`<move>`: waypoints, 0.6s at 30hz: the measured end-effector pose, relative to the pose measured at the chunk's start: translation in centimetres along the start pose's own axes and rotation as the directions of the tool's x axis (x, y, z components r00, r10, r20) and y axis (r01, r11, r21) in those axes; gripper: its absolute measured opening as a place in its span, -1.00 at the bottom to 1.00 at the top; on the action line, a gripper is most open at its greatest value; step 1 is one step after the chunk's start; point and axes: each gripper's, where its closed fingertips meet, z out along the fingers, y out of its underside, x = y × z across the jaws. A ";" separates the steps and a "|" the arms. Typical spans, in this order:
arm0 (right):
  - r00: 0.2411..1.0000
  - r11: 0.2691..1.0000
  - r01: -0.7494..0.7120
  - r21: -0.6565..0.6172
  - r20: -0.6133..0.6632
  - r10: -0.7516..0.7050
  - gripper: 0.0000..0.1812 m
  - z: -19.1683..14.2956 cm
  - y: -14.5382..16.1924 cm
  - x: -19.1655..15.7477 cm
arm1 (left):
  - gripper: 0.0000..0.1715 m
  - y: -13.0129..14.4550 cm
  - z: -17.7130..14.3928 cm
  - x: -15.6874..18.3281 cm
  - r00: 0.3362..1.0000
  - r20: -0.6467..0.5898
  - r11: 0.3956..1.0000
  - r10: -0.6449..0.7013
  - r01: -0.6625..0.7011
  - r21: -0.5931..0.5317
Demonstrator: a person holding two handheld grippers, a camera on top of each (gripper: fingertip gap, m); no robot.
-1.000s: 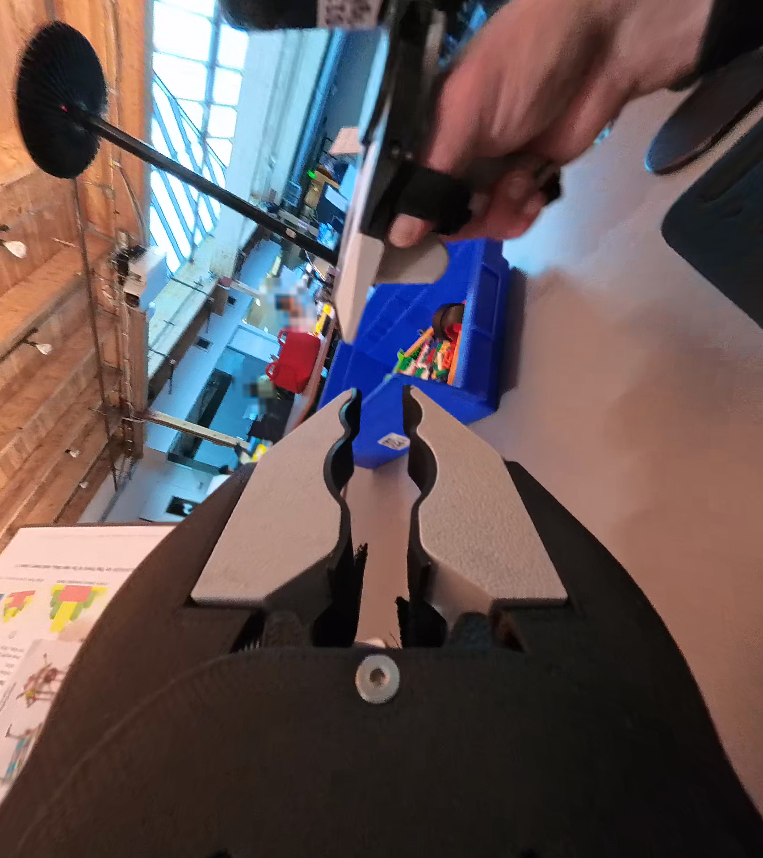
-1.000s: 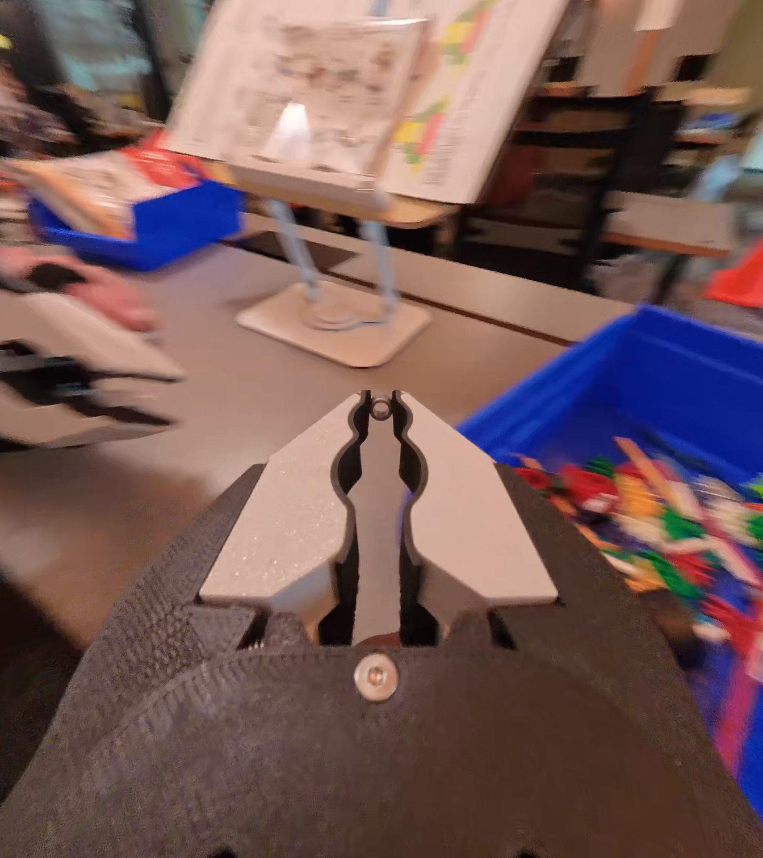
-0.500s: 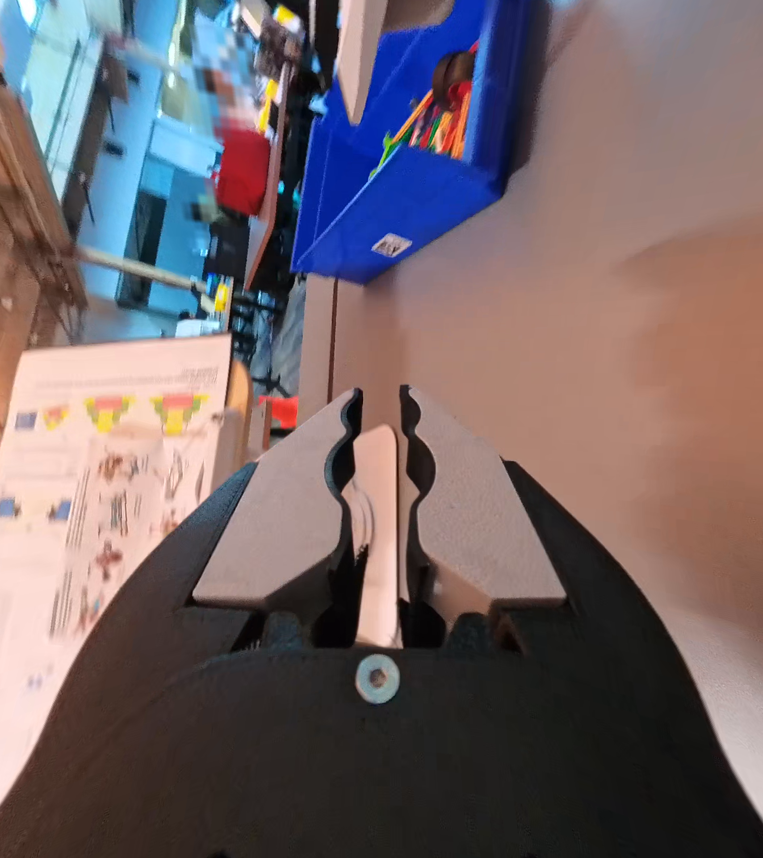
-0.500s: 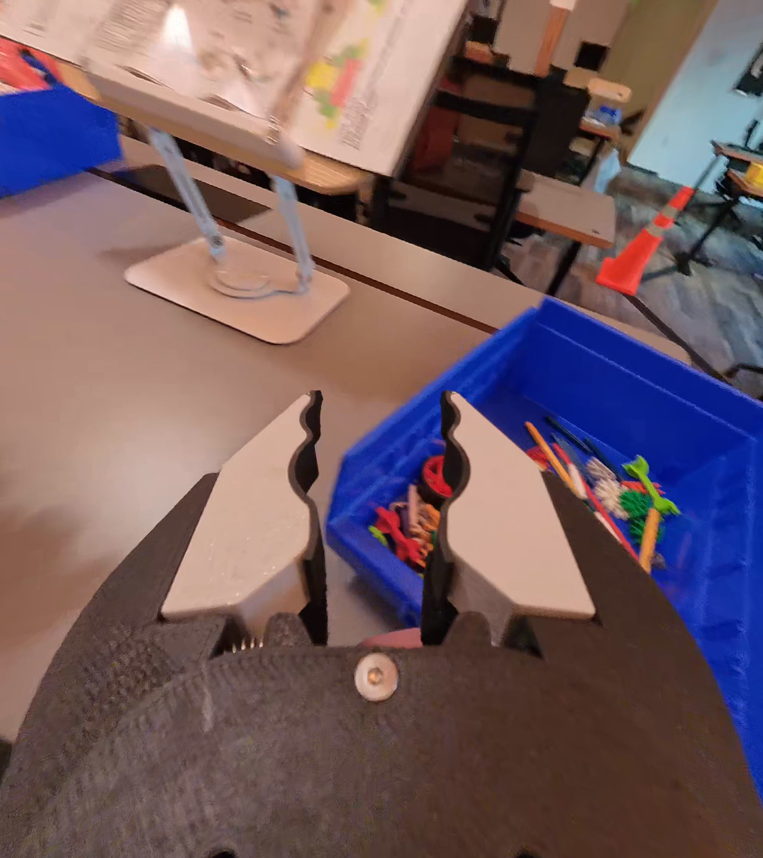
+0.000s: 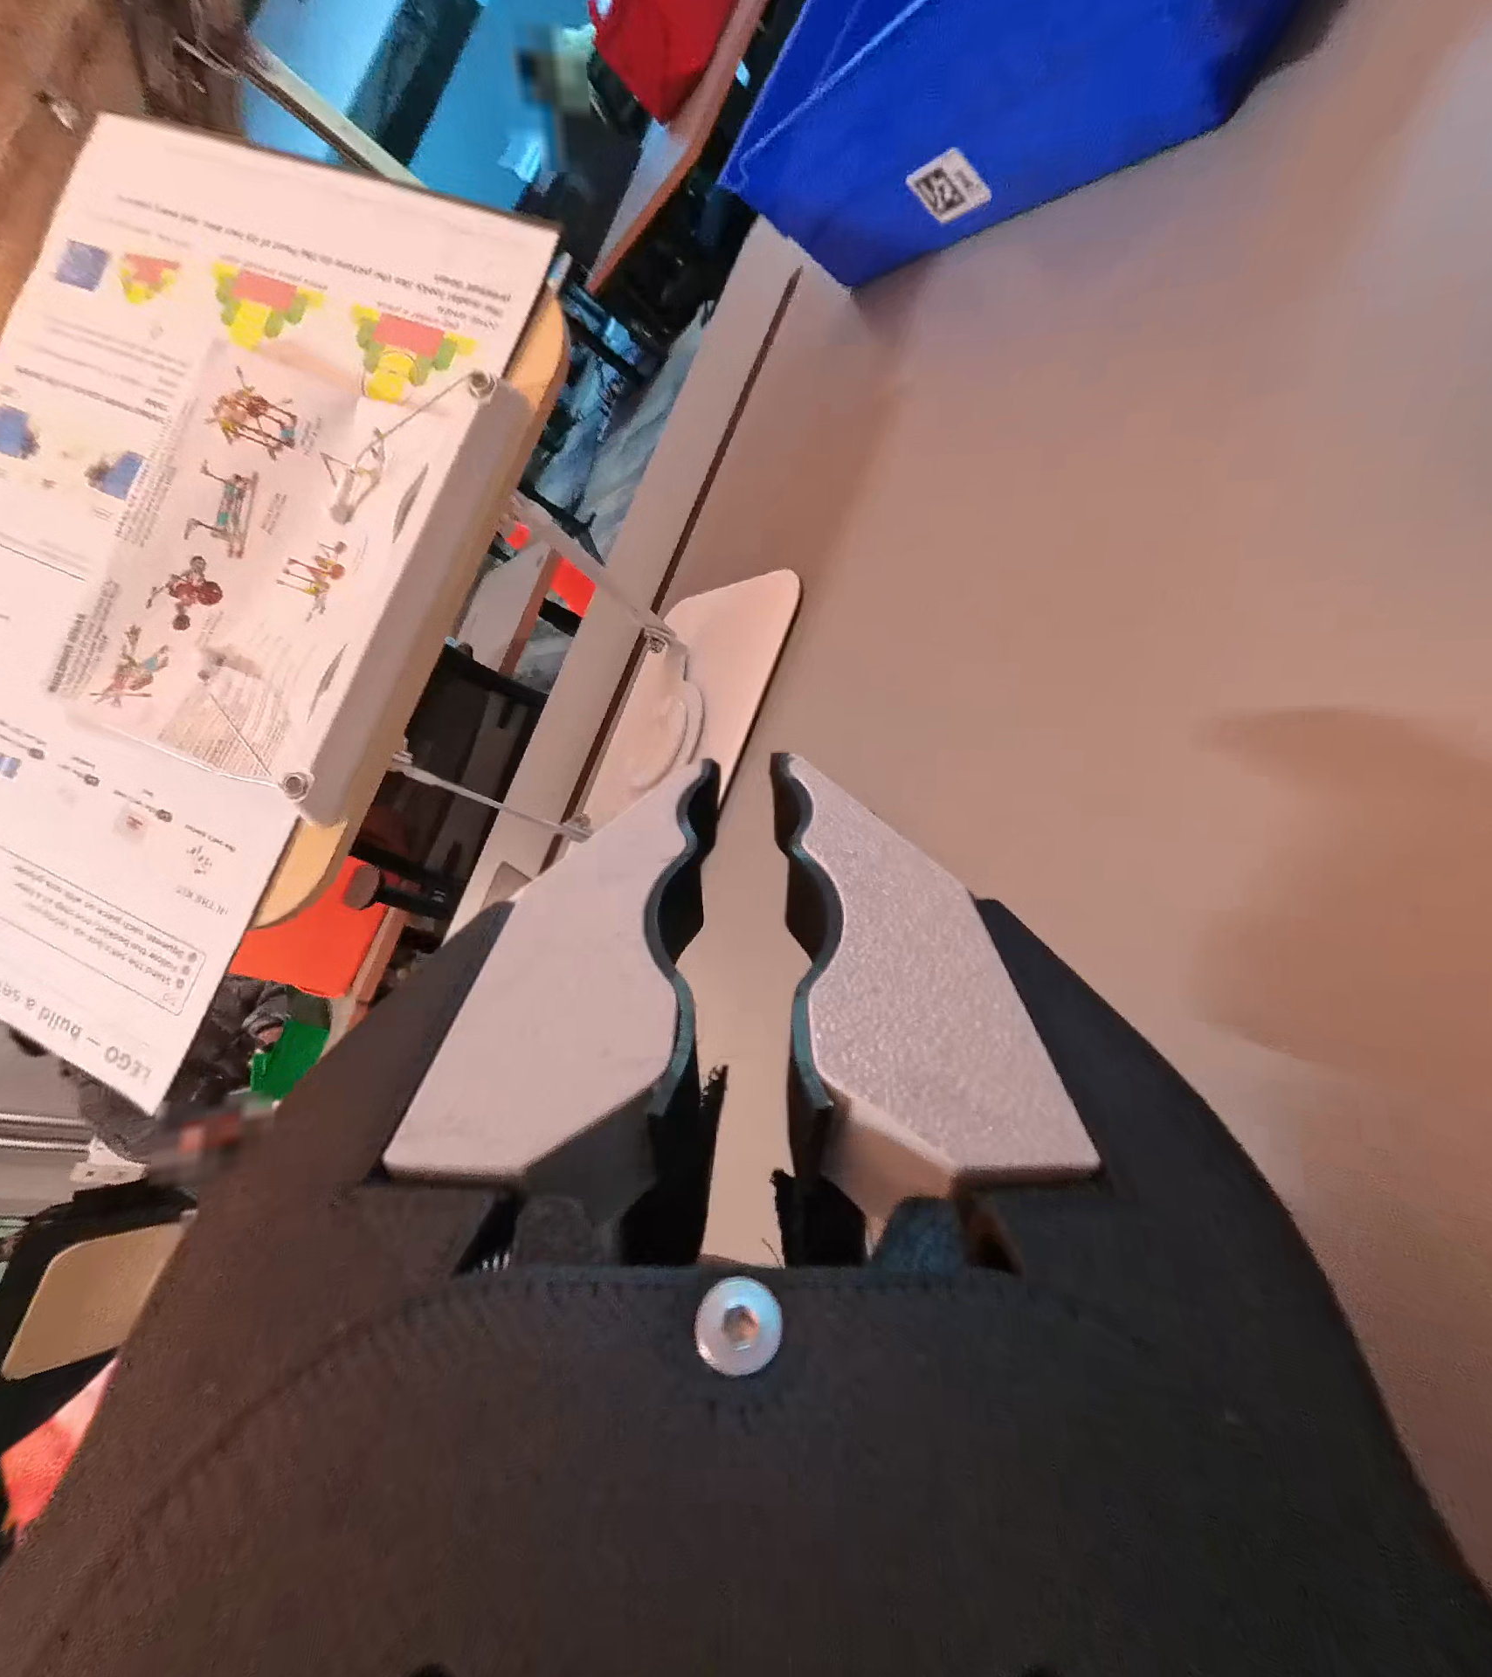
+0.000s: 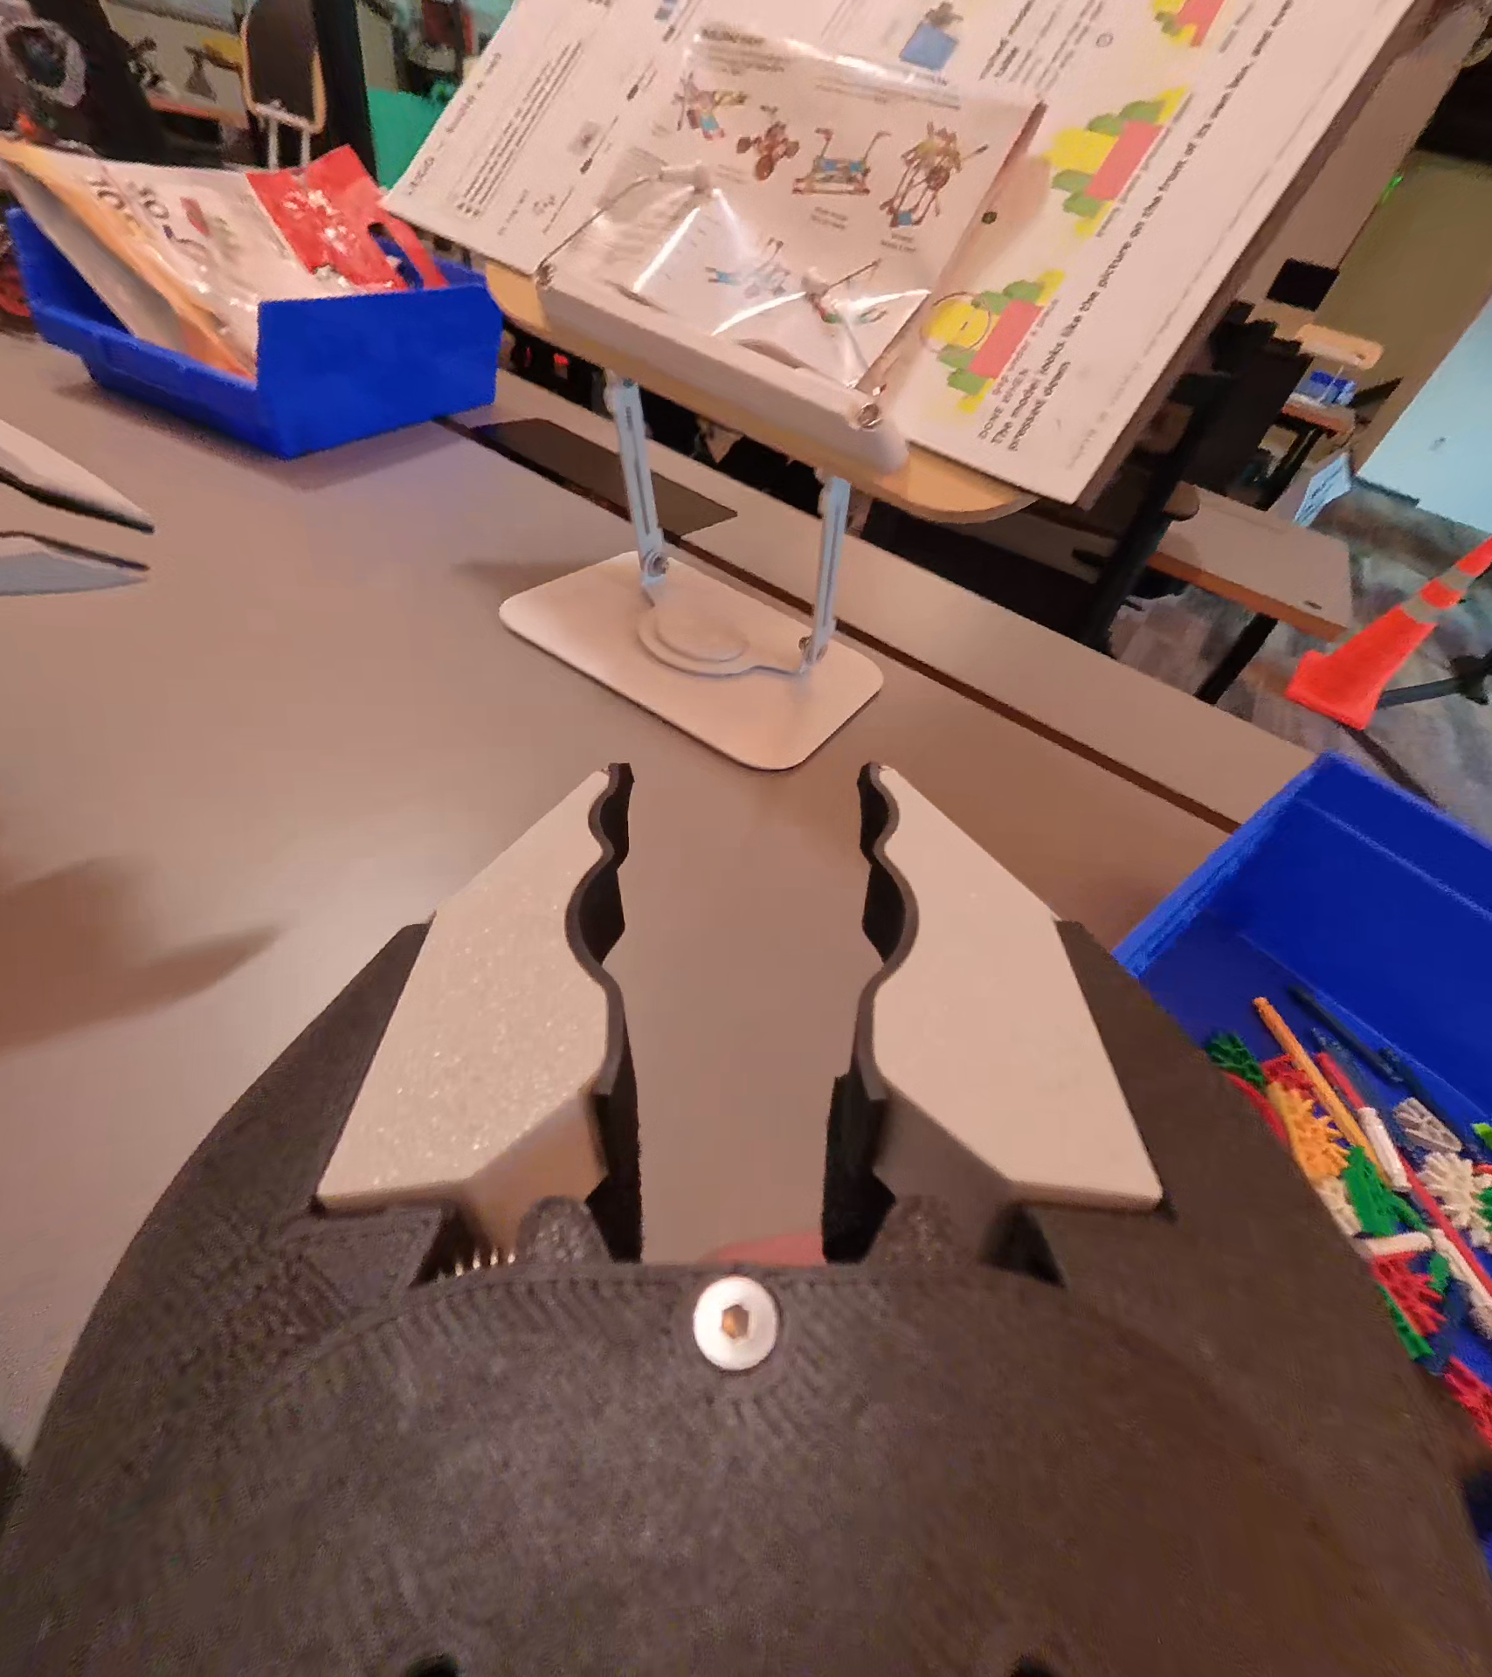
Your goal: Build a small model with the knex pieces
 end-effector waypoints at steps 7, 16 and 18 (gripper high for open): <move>0.999 0.999 0.023 -0.036 -0.021 -0.024 -0.45 1.5 -0.1 0.1 | -0.90 -1.4 0.3 -2.3 0.999 0.026 1.000 0.018 -0.019 0.009; 0.995 0.994 0.097 -0.058 0.033 -0.095 -0.44 2.0 0.8 -2.2 | -0.91 0.4 -5.8 0.7 0.939 0.237 0.958 -0.249 0.274 -0.082; 0.996 0.995 0.093 -0.038 0.020 -0.092 -0.43 1.6 0.2 -1.6 | -0.92 -0.4 -4.8 1.0 0.924 0.270 0.956 -0.270 0.290 -0.036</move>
